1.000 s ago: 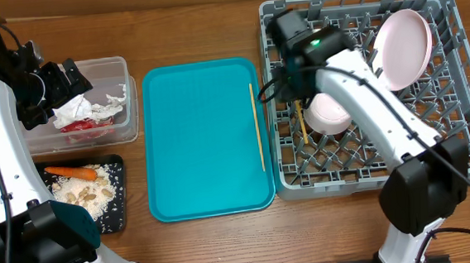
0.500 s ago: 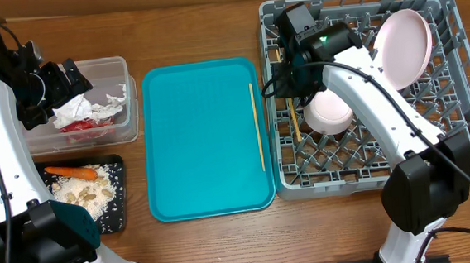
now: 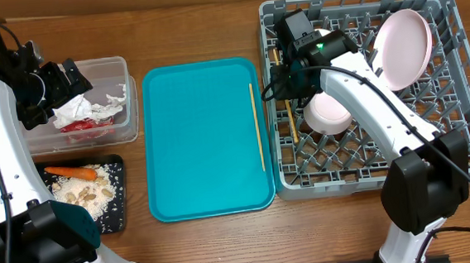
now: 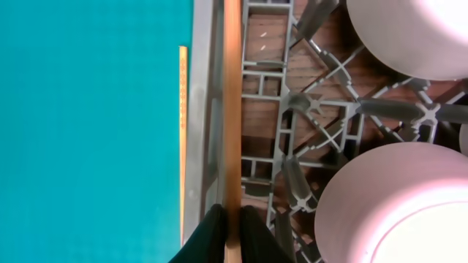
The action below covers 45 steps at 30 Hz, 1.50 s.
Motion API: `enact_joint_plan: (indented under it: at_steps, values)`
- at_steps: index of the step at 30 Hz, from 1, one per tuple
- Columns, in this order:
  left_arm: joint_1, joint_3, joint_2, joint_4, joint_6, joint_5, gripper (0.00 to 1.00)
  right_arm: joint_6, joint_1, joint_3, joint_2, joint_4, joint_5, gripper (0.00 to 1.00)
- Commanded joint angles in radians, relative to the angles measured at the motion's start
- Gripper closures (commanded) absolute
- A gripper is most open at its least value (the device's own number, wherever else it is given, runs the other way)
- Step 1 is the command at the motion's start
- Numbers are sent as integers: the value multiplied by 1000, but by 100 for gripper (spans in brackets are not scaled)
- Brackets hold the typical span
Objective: Sort waste into correct bins and load items into the dishwasher
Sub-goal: 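Carry the chopstick right and drop it into the rack, then move the right gripper back to the remaining chopstick and grasp it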
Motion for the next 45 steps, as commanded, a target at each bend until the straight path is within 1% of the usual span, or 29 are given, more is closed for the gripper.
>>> enact_joint_plan:
  at_steps: [1,16,19,23,26,29,31,39,41,44,45]
  values:
    - [-2,20,-19,-3,-7,15,0,0,3,-3,-27,13,-3,89]
    - [-2,20,-19,-3,-7,15,0,23,3,-1,-19,57,12,88]
    - [-2,20,-19,-3,-7,15,0,23,3,30,-24,61,8,87]
    - [-2,20,-19,-3,-7,15,0,23,10,91,-47,35,-86,85]
    - [-2,20,-19,-3,-7,15,0,24,33,97,-63,55,-181,85]
    - [-2,20,-19,-3,-7,15,0,31,75,93,-61,63,-176,85]
    - [-2,20,-19,-3,-7,15,0,55,109,84,-60,72,-135,85]
    - [-2,20,-19,-2,-7,15,0,230,251,-2,-54,163,218,76]
    - [-2,20,-19,-2,-7,15,0,241,266,-28,-50,196,275,72]
    - [-2,20,-19,-3,-7,15,0,240,278,-87,-45,278,291,66]
    - [-2,20,-19,-2,-7,15,0,240,279,-109,-44,304,291,59]
